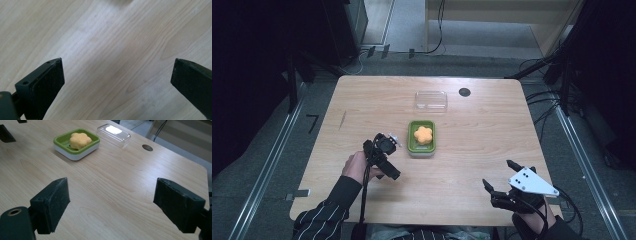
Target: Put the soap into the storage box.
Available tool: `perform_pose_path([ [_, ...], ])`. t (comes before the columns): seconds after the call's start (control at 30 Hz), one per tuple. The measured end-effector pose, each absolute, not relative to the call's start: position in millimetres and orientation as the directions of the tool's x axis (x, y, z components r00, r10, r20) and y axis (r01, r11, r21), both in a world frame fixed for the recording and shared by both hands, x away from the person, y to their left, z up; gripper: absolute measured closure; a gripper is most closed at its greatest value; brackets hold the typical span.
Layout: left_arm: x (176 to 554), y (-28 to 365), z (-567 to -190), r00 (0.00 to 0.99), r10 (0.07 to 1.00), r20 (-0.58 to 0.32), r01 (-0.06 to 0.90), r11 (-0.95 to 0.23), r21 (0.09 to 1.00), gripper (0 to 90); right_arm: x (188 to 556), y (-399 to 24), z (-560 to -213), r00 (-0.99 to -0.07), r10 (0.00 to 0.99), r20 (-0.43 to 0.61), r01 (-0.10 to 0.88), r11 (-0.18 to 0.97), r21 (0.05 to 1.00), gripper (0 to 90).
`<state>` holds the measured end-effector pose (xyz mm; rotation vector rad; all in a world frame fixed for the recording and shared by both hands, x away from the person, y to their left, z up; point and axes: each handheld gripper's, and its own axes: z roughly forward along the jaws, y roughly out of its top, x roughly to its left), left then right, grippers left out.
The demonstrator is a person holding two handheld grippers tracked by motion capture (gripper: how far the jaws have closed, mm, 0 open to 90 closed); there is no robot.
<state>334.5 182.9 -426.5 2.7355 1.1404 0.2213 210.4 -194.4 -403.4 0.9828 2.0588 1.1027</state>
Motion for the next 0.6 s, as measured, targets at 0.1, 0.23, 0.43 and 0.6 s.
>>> perform_pose_path([
  [0.1, 328.2, 187.5, -428.5, 0.693, 0.717, 0.074, 0.694, -0.691, 0.202, 0.0, 210.3, -194.2, -403.3, -0.546, 0.823, -0.157, 0.326, 0.381, 0.865, 13.6],
  [0.23, 317.9, 192.8, -432.5, 0.694, 0.718, 0.062, 0.697, -0.690, 0.196, 0.0, 210.3, -194.2, -403.3, -0.546, 0.823, -0.158, 0.326, 0.382, 0.865, 13.6],
  [0.43, 303.5, 200.6, -436.5, 0.695, 0.718, 0.035, 0.701, -0.688, 0.189, 0.0, 210.2, -194.2, -403.3, -0.547, 0.822, -0.159, 0.325, 0.383, 0.865, 13.6],
  [0.6, 294.7, 202.0, -437.4, 0.697, 0.716, 0.044, 0.697, -0.691, 0.191, 0.0, 210.0, -193.9, -403.3, -0.544, 0.824, -0.157, 0.326, 0.380, 0.866, 13.6],
])
